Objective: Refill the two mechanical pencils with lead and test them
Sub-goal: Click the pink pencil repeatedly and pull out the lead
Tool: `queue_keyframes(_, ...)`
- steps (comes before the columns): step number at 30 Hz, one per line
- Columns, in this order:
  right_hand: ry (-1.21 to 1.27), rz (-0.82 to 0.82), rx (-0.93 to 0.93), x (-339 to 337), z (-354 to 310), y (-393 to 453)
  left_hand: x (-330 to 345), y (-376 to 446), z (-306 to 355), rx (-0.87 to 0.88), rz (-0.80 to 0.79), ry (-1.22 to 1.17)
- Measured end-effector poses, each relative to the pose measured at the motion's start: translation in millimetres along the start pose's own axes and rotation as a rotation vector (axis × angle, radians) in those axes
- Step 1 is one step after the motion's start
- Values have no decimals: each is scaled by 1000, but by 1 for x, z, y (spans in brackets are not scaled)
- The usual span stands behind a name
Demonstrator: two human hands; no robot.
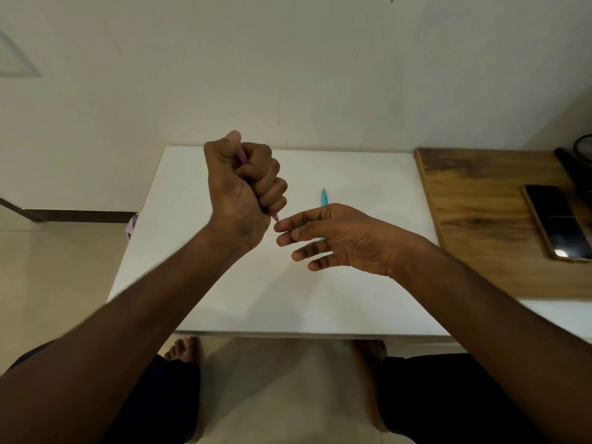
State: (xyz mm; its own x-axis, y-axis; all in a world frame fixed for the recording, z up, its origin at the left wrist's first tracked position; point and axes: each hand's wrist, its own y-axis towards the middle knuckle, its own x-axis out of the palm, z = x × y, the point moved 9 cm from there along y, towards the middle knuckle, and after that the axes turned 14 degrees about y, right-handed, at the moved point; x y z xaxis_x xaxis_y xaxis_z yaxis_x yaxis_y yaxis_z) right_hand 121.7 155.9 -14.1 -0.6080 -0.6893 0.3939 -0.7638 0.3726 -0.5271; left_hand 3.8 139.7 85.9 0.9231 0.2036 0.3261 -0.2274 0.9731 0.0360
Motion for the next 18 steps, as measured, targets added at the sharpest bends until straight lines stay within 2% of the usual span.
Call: queue_keyframes(18, 10, 6, 4, 1, -1, -1, -6, 2, -2, -6, 9, -8)
